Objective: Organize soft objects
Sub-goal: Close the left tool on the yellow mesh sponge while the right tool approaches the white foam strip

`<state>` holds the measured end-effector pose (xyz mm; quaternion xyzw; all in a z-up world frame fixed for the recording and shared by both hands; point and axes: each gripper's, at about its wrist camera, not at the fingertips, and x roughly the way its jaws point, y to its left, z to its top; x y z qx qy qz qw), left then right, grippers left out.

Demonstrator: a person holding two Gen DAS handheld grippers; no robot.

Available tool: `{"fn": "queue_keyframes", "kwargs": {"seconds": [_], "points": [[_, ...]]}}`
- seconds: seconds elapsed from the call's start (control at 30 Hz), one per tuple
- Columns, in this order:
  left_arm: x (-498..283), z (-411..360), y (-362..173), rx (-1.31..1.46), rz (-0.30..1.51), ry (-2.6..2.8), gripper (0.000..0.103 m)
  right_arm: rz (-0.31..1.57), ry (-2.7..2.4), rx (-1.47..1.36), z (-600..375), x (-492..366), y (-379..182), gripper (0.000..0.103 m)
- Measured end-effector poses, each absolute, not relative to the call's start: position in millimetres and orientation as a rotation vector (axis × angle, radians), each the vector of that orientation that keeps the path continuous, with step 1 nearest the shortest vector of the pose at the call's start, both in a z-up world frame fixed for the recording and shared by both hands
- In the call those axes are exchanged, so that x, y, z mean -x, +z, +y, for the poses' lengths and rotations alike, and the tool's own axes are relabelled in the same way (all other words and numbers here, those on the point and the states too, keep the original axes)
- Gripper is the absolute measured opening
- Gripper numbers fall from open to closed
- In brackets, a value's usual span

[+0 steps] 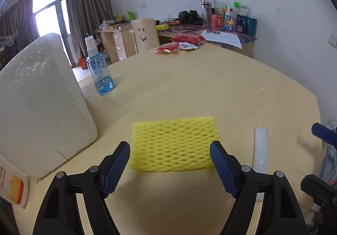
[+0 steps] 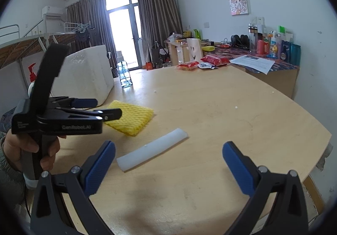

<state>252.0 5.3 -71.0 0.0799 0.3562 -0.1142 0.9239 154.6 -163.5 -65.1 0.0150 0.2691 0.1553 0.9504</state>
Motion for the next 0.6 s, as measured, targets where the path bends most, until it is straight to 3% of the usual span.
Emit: {"fn": "queue_keyframes", "kwargs": {"seconds": [0.17, 0.6], "points": [[-258, 11, -76, -0.137, 0.762, -0.252, 0.061, 0.553, 0.315, -0.026, -161, -156, -67, 0.103], [-269, 20, -86, -0.083, 0.846, -0.266, 0.059, 0.575, 0.328, -0.001, -149, -160, -71, 0.103]]}}
